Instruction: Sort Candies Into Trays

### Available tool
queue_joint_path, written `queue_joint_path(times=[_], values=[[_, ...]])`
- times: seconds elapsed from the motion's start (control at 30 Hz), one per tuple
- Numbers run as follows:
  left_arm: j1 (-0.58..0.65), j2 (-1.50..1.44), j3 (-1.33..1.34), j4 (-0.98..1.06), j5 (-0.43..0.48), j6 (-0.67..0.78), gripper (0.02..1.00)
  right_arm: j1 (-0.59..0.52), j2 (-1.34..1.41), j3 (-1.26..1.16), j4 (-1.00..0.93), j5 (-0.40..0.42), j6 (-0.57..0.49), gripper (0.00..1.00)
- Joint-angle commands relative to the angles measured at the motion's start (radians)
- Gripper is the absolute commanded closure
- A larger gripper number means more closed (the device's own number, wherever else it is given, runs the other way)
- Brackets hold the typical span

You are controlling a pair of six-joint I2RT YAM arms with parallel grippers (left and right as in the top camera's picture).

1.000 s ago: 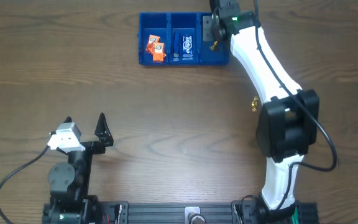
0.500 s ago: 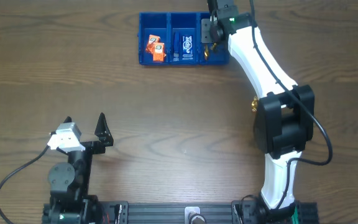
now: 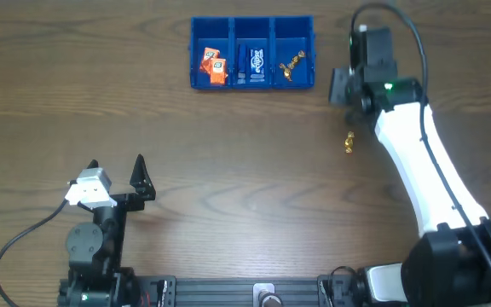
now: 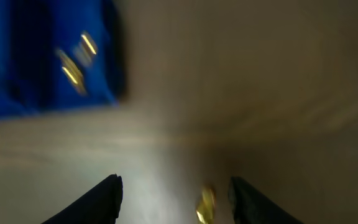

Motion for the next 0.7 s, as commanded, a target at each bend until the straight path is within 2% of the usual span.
queue_joint_path(times=[0.03,0.17,0.5,0.7], values=[[0.002,-0.006,-0.023,-0.035,-0.009,0.018,0.023,-0.049,0.025,-0.188,0.067,-0.05,0.028,0.424],[0.002,-0.006,-0.023,-0.035,-0.009,0.018,0.02,-0.086,0.049,-0.26,0.104,-0.079,0.05,0.43],[0.002,-0.006,-0.023,-0.035,-0.009,0.018,0.02,-0.086,0.18,-0.264,0.157,-0.079,0.053,0.446],[0.002,-0.006,-0.023,-0.035,-0.009,0.018,0.02,-0.087,0.211,-0.264,0.167,-0.079,0.053,0.533]])
